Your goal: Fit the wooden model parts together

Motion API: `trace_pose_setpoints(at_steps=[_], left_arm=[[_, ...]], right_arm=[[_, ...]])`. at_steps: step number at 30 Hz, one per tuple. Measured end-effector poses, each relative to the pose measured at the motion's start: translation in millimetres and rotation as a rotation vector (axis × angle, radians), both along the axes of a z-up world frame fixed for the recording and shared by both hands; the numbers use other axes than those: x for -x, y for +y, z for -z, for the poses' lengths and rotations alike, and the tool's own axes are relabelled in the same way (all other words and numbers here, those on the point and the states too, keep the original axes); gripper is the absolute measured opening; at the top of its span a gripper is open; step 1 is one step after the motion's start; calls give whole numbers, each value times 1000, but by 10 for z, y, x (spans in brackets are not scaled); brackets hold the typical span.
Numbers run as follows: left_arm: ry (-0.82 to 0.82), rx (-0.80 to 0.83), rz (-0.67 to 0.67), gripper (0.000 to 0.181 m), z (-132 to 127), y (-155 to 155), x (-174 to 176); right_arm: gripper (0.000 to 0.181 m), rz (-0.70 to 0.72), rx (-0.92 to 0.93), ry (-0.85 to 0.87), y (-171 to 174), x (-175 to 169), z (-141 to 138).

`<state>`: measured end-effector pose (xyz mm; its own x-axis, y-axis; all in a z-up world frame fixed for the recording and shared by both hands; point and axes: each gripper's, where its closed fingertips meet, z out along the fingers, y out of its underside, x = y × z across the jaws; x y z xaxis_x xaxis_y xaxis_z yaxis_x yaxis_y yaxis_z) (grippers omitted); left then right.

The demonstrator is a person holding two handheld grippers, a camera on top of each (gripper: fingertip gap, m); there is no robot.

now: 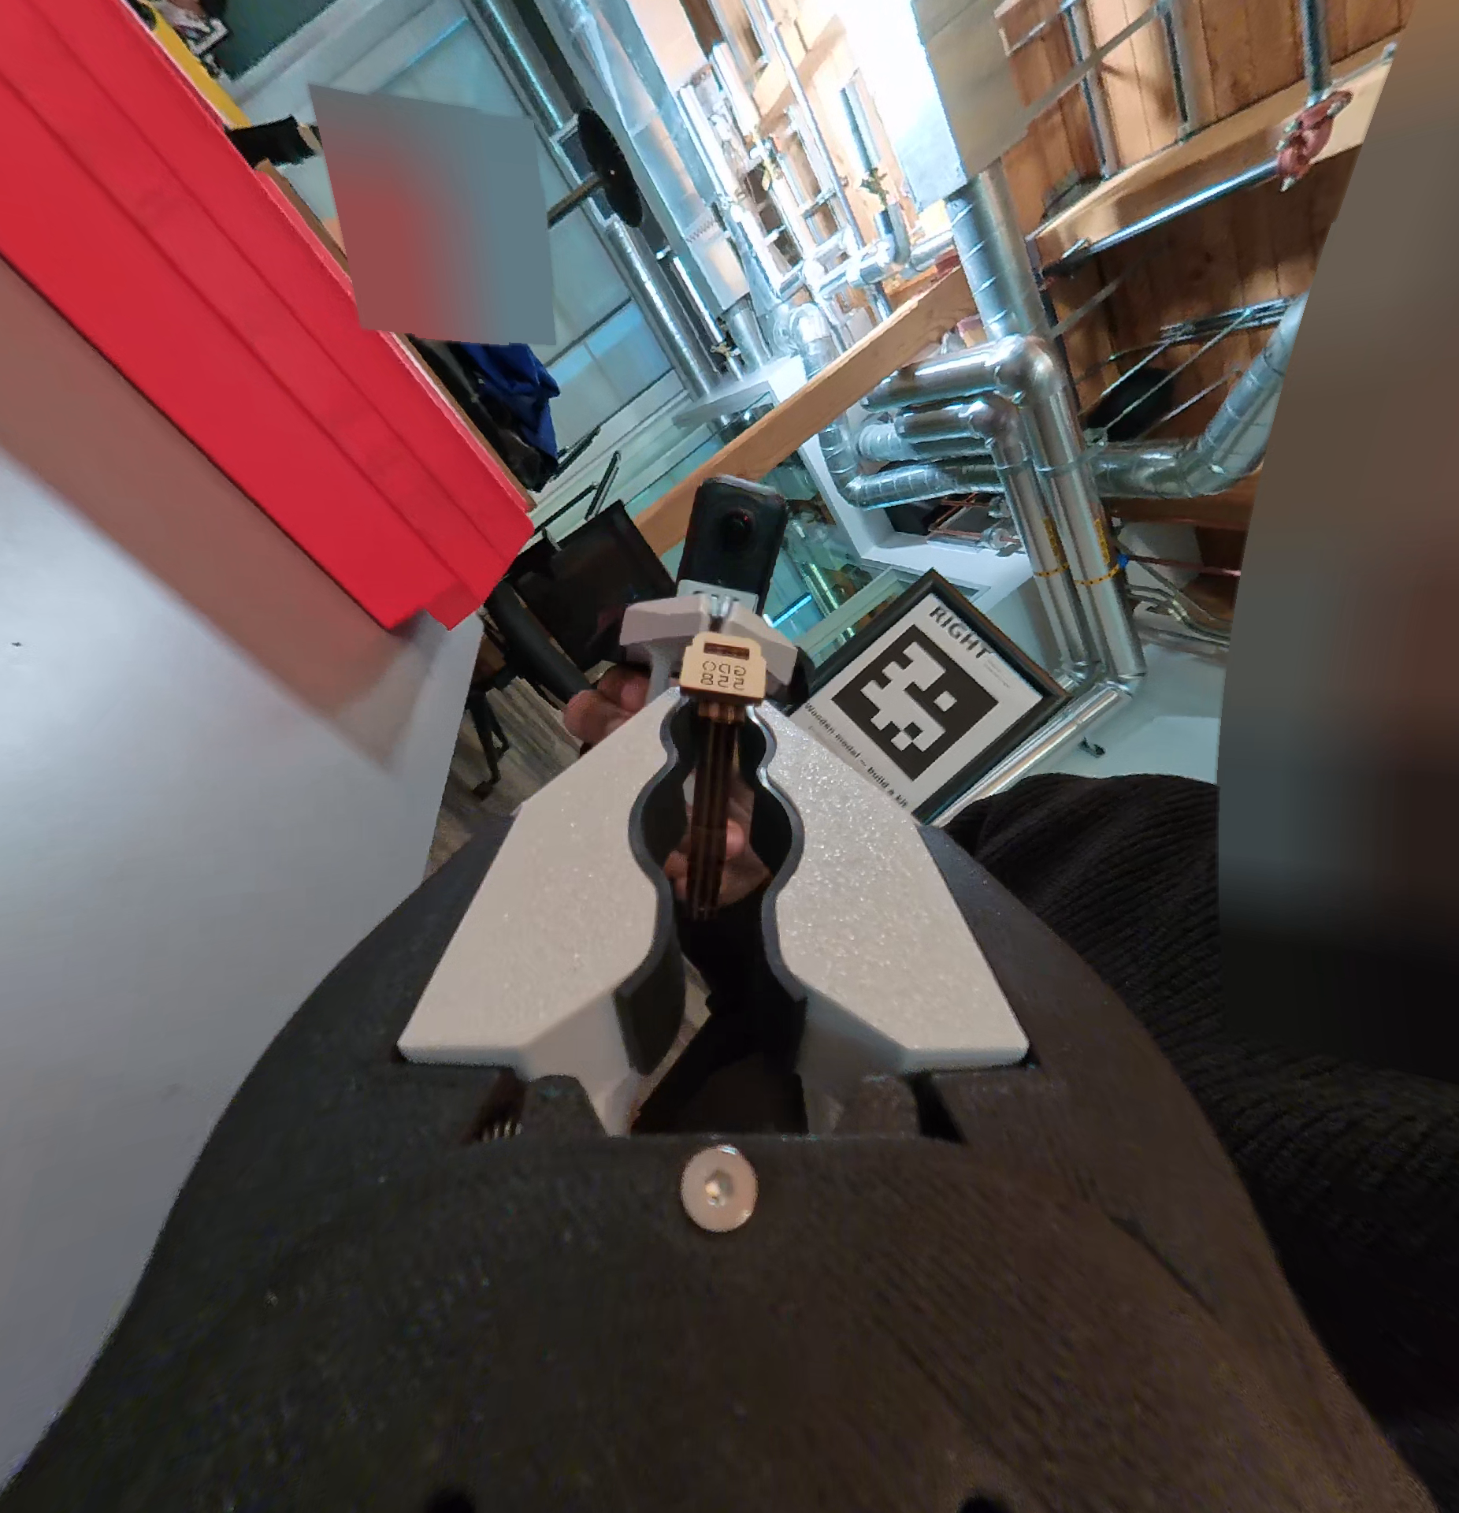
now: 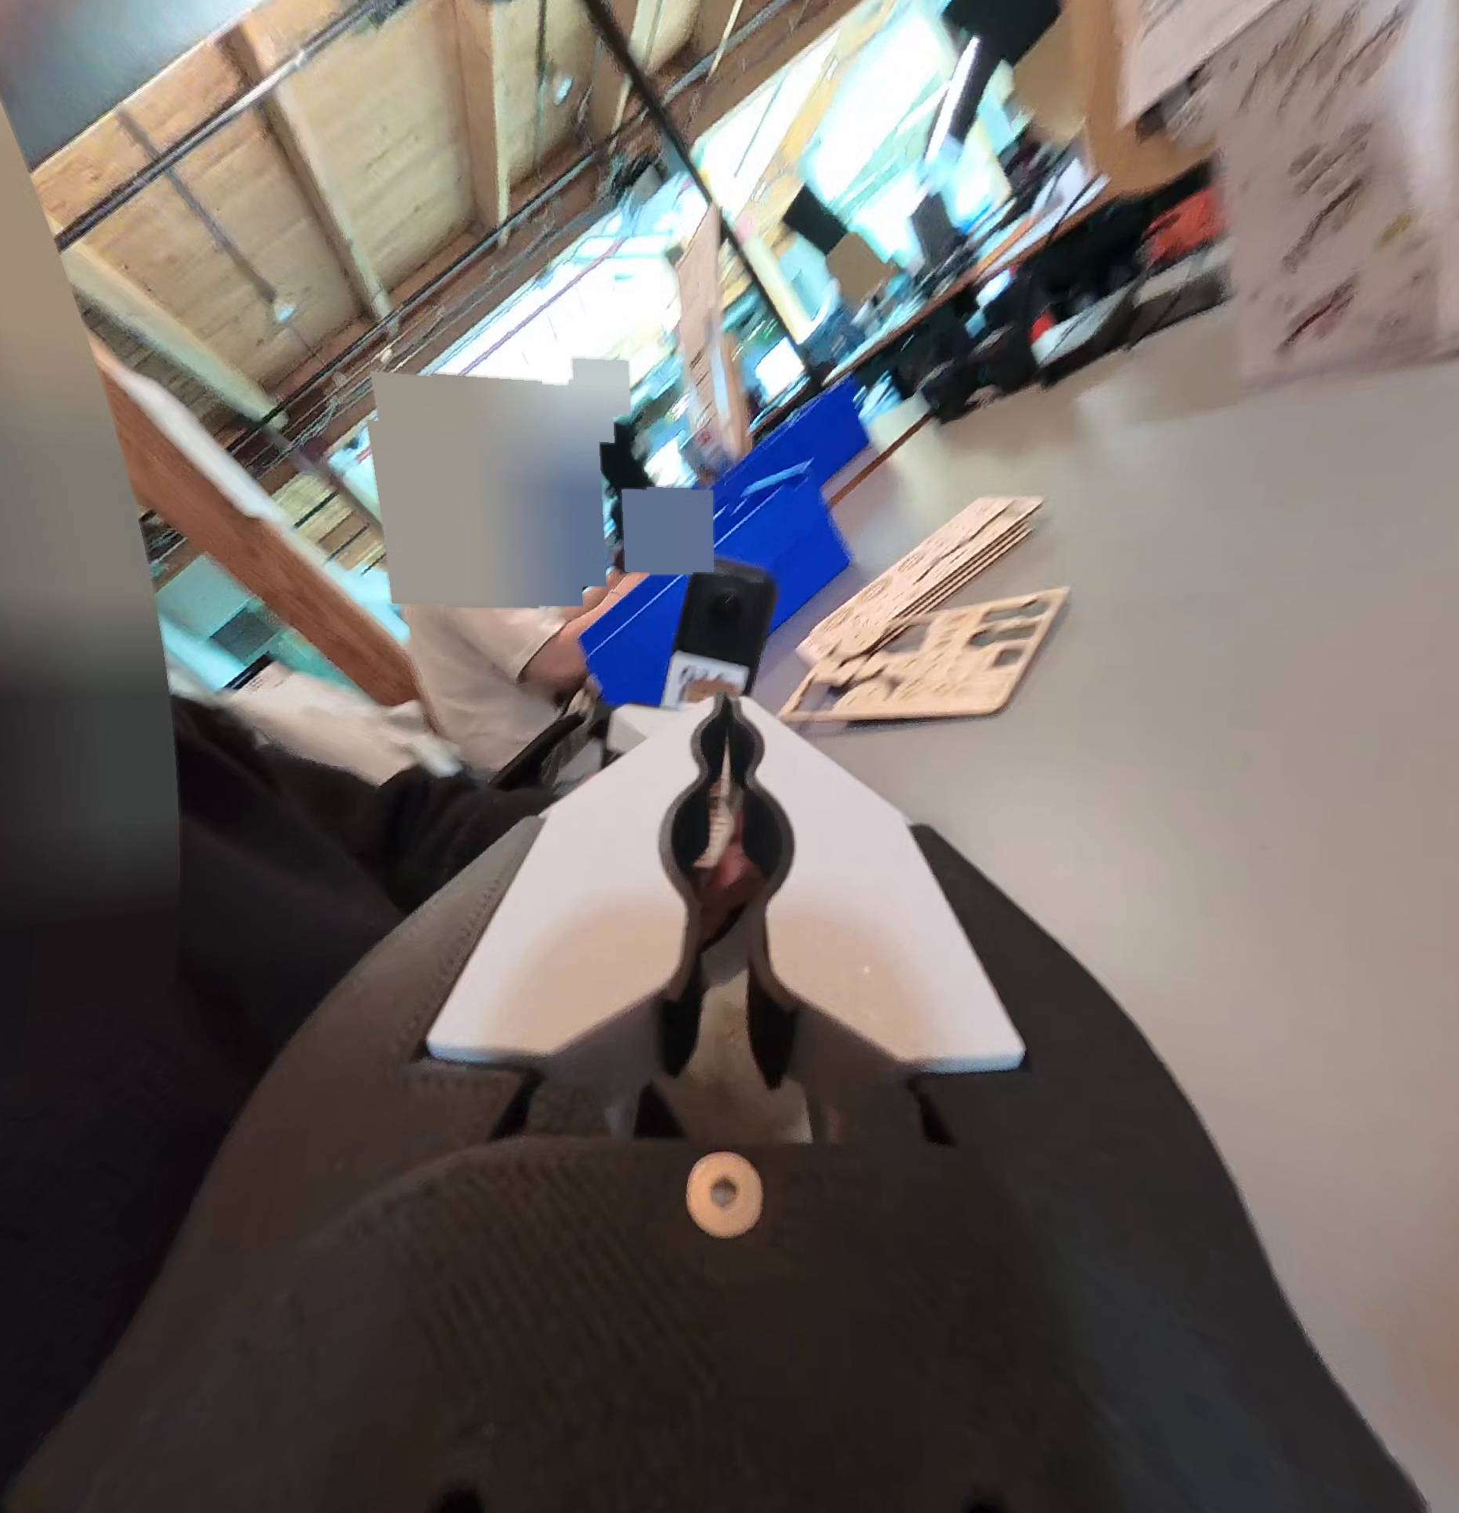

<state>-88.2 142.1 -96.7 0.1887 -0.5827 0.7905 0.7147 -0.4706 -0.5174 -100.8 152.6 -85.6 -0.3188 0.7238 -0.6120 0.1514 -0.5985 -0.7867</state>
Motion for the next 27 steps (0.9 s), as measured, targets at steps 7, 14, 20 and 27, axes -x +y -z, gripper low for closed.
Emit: trace_pose_setpoints(at_steps=[7, 14, 20, 27], left_arm=[[-10, -10, 4, 7, -21, -8, 7], [-32, -8, 9, 7, -30, -12, 19], [-38, -13, 7, 7, -37, -14, 32], [-22, 25, -80, 7, 22, 61, 241]], right_arm=[[0, 95, 30, 90, 231, -139, -165], [0, -2, -58, 17, -53, -29, -36], [0, 29, -40, 41, 39, -78, -81], [8, 124, -89, -125, 433, -91, 205]])
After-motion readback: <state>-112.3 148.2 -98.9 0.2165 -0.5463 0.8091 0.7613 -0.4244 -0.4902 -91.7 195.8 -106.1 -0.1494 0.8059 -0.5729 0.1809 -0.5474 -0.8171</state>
